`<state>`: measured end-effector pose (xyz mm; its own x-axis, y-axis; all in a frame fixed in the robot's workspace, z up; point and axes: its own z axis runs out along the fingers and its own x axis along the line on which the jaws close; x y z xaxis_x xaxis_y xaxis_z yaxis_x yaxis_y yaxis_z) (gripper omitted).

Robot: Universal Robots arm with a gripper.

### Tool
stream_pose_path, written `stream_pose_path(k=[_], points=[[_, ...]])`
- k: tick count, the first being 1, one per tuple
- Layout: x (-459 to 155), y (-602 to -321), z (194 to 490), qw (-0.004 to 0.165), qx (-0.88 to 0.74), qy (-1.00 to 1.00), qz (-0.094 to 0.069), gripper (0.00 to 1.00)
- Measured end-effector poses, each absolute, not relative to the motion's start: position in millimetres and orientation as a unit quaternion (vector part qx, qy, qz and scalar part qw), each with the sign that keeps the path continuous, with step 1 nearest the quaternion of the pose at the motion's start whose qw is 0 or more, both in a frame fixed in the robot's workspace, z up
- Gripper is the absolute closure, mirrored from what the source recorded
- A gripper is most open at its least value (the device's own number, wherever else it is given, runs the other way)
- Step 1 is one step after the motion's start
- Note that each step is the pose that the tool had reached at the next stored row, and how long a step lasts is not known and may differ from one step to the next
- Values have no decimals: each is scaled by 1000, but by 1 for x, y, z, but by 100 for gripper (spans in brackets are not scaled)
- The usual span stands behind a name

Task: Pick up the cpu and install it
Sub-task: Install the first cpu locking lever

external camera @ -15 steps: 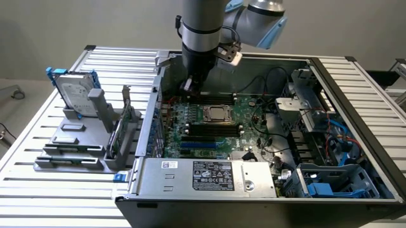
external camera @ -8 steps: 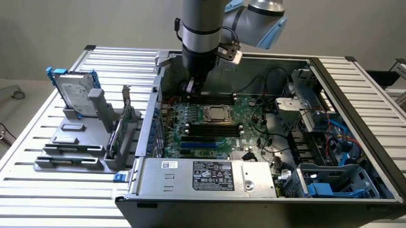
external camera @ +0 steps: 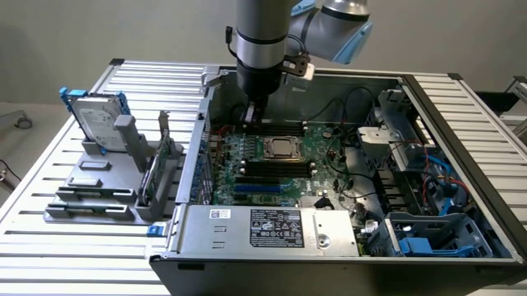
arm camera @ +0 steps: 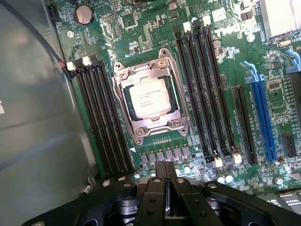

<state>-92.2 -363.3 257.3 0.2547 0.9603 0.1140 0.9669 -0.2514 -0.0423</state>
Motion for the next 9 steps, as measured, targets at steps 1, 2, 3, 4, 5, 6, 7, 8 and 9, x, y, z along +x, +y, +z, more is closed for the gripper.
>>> stream_pose_path(k=[1,2,3,4,5,6,7,8,9], points=[[-92,-363,257,49,-788,-613,-30,89],[-92,-363,257,46,-785,-617,-28,89],[-92,-363,257,44,-782,-622,-27,89],[-92,-363,257,41,-778,-626,-25,89],[-92,-363,257,39,-775,-630,-24,89],[-92,-363,257,37,-772,-635,-23,89],[-92,-363,256,35,-768,-639,-22,89],[-92,-362,256,34,-765,-643,-21,89],[-92,-362,256,32,-761,-648,-20,89]])
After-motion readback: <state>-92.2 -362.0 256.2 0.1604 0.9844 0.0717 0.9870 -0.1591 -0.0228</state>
